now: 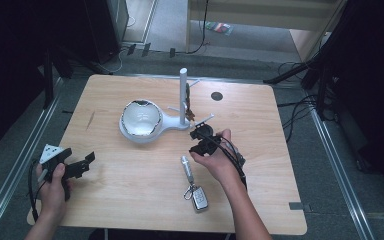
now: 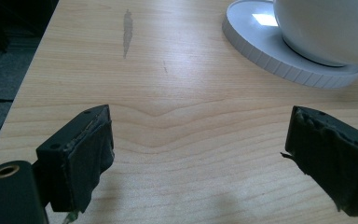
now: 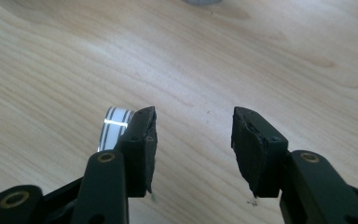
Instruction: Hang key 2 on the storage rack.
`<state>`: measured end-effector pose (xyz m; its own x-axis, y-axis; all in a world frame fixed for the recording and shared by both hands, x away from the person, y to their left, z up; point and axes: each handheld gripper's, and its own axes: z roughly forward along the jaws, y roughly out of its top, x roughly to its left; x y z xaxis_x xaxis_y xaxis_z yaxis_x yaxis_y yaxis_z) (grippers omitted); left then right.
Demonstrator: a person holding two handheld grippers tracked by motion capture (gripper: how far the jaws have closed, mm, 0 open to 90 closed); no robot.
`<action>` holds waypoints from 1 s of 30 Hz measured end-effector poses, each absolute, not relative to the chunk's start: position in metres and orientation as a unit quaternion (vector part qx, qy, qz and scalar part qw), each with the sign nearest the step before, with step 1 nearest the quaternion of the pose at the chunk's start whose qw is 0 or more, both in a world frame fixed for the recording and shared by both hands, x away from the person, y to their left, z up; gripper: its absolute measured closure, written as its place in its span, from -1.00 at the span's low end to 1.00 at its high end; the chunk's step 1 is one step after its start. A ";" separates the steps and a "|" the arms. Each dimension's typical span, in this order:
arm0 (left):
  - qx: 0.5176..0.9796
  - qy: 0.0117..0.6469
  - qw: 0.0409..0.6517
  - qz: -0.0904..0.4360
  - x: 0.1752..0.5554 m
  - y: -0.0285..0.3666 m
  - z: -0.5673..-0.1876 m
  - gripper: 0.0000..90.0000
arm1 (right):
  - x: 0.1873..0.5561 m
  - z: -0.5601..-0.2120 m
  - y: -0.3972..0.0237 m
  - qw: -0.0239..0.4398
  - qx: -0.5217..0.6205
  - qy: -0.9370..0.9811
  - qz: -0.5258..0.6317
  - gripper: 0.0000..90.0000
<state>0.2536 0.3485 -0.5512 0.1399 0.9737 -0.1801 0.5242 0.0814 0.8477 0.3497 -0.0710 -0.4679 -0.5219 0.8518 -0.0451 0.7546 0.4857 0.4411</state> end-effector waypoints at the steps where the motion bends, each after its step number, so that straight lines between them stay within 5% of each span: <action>1: 0.624 0.601 0.425 0.264 0.254 0.348 -0.551 -0.82 | 0.348 -0.470 -0.070 0.120 0.475 0.852 0.183 0.20; 30: 0.625 0.599 0.425 0.265 0.253 0.349 -0.551 -0.82 | 0.318 -0.498 -0.052 0.047 0.486 0.861 0.140 0.31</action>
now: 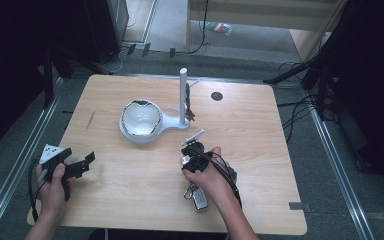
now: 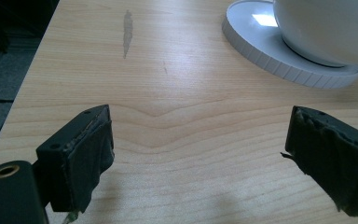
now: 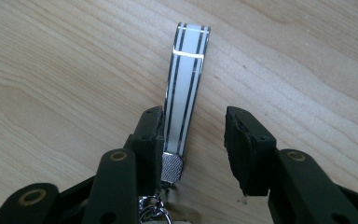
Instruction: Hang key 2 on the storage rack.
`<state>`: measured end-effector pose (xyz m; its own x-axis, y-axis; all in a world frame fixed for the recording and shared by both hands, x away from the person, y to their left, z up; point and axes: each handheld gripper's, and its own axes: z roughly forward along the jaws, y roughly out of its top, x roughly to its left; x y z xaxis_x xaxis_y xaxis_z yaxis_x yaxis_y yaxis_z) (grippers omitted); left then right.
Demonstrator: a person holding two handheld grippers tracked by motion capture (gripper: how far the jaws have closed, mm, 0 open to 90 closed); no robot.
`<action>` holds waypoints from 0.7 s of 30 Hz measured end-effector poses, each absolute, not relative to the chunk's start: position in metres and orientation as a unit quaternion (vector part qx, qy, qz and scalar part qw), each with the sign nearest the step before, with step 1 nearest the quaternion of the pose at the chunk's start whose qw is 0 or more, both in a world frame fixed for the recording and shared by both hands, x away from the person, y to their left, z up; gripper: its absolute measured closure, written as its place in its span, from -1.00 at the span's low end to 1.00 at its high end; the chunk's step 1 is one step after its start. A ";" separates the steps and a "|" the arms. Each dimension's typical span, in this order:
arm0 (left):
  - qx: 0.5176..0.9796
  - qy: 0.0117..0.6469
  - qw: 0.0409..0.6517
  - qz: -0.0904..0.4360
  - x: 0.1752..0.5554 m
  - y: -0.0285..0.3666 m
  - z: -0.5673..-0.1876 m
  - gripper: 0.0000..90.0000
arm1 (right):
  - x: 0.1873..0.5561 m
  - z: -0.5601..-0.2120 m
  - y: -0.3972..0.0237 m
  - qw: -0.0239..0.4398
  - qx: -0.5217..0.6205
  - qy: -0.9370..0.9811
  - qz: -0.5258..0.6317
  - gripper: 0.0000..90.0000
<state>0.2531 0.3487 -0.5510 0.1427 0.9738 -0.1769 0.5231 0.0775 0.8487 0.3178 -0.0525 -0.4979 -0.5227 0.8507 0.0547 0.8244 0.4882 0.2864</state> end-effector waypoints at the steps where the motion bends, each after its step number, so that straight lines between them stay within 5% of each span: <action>1: 0.625 0.598 0.425 0.266 0.253 0.349 -0.551 -0.82 | 0.317 -0.498 -0.052 0.044 0.489 0.860 0.138 0.32; 21: 0.625 0.598 0.425 0.266 0.253 0.349 -0.551 -0.82 | 0.307 -0.508 -0.045 0.024 0.486 0.868 0.100 0.51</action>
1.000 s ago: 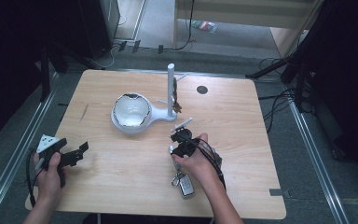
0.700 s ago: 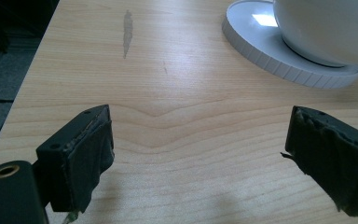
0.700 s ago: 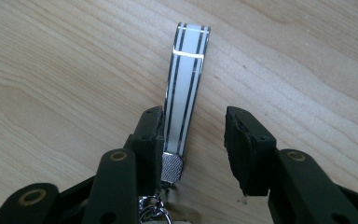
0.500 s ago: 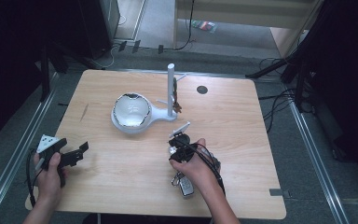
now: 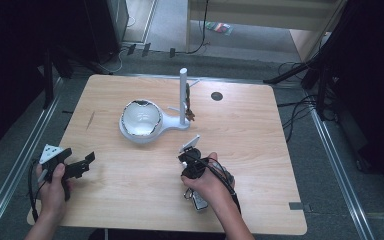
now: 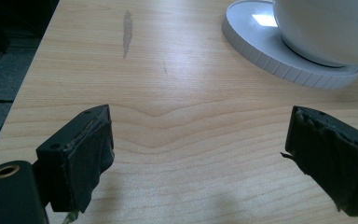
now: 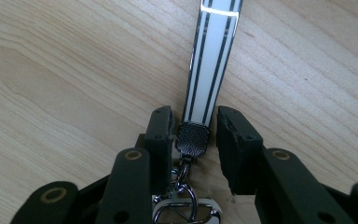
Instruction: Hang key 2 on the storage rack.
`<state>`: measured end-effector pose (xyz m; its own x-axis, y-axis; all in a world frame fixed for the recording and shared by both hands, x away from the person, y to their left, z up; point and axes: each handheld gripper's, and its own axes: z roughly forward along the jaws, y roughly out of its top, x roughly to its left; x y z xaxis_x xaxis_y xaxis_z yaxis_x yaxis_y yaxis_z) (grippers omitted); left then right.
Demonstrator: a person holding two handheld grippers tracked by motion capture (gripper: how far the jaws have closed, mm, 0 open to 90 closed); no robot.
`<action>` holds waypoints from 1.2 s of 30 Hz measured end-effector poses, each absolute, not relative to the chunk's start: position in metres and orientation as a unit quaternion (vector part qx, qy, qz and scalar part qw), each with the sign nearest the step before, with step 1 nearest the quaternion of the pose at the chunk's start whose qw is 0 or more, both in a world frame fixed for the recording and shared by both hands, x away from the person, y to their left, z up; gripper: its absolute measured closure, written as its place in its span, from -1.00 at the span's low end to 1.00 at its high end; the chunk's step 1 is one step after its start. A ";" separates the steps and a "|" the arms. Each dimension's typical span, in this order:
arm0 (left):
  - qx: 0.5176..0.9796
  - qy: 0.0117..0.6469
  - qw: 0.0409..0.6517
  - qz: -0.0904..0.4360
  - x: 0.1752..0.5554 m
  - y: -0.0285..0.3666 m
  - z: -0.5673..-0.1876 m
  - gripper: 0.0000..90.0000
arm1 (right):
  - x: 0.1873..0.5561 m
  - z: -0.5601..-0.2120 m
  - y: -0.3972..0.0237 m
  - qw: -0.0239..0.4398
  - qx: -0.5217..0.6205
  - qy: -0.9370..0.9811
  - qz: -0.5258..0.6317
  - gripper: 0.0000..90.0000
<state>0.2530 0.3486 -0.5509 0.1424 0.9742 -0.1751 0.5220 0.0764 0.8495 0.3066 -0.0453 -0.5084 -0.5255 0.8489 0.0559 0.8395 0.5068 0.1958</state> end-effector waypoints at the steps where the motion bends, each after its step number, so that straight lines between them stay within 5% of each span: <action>1: 0.625 0.598 0.424 0.267 0.253 0.349 -0.551 -0.82 | 0.306 -0.508 -0.045 0.024 0.487 0.868 0.098 0.53; 20: 0.625 0.598 0.425 0.266 0.253 0.348 -0.551 -0.82 | 0.301 -0.509 -0.039 0.052 0.467 0.879 0.079 0.69; 36: 0.624 0.599 0.424 0.267 0.253 0.348 -0.551 -0.82 | 0.295 -0.483 -0.054 0.094 0.473 0.851 0.208 0.69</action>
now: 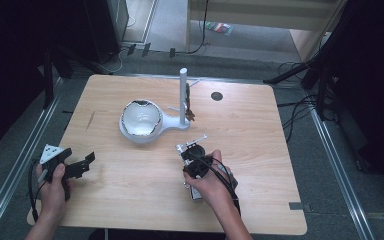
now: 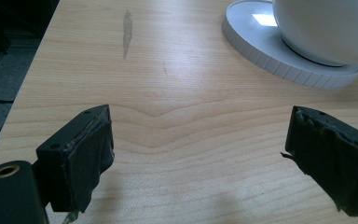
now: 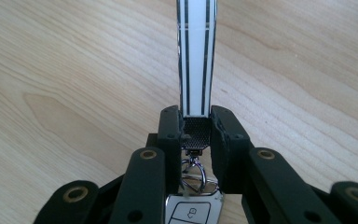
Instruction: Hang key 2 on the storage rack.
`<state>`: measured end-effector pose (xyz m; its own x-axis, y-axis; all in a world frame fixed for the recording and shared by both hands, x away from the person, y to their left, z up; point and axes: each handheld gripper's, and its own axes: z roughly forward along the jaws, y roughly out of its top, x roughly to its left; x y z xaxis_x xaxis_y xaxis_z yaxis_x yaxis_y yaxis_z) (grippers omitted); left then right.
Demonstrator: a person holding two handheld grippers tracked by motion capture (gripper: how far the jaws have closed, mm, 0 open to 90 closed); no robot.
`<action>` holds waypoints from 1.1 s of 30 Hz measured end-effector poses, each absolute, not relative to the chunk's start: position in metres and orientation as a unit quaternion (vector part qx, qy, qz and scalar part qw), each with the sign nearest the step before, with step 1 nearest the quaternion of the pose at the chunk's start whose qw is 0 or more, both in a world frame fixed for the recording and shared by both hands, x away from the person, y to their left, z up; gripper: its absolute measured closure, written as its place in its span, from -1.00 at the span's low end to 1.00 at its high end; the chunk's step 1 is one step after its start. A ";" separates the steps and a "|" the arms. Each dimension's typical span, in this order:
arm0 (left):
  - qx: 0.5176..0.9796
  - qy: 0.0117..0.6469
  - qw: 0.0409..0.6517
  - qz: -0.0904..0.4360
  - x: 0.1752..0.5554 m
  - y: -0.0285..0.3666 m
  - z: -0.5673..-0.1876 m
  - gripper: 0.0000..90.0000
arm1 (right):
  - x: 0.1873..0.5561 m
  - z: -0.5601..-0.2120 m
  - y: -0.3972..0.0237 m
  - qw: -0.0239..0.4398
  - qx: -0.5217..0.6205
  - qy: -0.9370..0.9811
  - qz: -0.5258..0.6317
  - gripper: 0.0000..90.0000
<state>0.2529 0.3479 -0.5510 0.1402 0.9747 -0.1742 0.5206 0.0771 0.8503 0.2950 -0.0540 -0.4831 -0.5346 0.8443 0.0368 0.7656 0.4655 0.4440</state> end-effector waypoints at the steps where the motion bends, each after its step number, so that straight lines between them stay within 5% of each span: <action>1: 0.624 0.599 0.424 0.267 0.253 0.348 -0.551 -0.82 | 0.295 -0.483 -0.054 0.094 0.473 0.851 0.208 0.69; 33: 0.623 0.600 0.426 0.267 0.253 0.348 -0.551 -0.82 | 0.298 -0.438 -0.050 0.187 0.446 0.807 0.339 0.69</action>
